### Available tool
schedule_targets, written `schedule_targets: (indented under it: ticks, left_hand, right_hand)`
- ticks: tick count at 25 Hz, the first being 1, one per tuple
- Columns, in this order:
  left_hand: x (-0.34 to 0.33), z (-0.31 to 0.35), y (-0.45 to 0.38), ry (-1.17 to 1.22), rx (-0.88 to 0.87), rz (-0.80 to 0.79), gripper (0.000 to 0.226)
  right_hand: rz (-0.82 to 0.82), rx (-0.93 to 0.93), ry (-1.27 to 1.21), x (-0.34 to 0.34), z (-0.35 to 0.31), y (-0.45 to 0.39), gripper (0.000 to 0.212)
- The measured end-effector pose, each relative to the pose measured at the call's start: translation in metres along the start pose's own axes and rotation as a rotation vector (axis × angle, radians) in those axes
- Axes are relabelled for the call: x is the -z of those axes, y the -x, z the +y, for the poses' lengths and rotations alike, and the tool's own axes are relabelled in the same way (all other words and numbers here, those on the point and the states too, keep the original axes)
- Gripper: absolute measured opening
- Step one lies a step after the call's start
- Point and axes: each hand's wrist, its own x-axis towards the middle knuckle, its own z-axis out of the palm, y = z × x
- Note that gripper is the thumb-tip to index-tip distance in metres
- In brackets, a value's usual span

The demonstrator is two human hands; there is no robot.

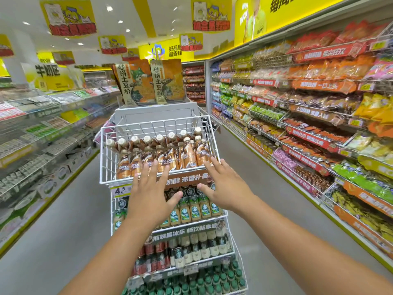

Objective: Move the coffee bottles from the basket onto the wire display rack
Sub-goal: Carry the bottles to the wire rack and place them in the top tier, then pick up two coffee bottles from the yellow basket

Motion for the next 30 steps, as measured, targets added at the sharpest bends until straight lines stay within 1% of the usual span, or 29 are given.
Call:
schedule_targets:
  ticks: [2, 6, 8, 11, 16, 18, 21, 23, 26, 30]
  left_hand:
    - [0.008, -0.006, 0.019, 0.001, -0.02, 0.01, 0.09]
    - [0.026, -0.009, 0.058, 0.049, -0.061, -0.063, 0.087]
    - [0.029, 0.003, 0.07, 0.096, -0.114, -0.073, 0.086]
    - [0.028, 0.044, 0.086, 0.167, -0.263, -0.077, 0.086]
    - [0.026, 0.146, 0.128, 0.255, -0.523, -0.076, 0.088]
    - [0.03, 0.189, 0.147, 0.282, -0.606, -0.058, 0.093]
    - [0.037, 0.259, 0.181, 0.298, -0.732, -0.085, 0.096]
    - [0.042, 0.305, 0.208, 0.328, -0.799, -0.105, 0.094]
    - [0.047, 0.38, 0.259, 0.366, -0.888, -0.127, 0.09]
    - [0.06, 0.487, 0.336, 0.393, -0.945, -0.134, 0.092]
  right_hand:
    - [0.016, -0.011, -0.001, 0.002, -0.013, 0.021, 0.081]
    - [0.014, -0.084, 0.015, 0.006, -0.033, 0.079, 0.08]
    - [0.01, -0.153, 0.033, 0.013, -0.029, 0.112, 0.079]
    - [0.009, -0.289, 0.048, 0.024, -0.008, 0.171, 0.079]
    - [0.052, -0.539, 0.094, 0.044, 0.047, 0.29, 0.081]
    - [0.083, -0.62, 0.109, 0.054, 0.067, 0.34, 0.08]
    - [0.14, -0.728, 0.1, 0.071, 0.095, 0.417, 0.079]
    - [0.178, -0.798, 0.063, 0.081, 0.112, 0.471, 0.077]
    - [0.183, -0.884, 0.057, 0.094, 0.141, 0.561, 0.077]
    - [0.164, -0.933, 0.082, 0.114, 0.193, 0.675, 0.079]
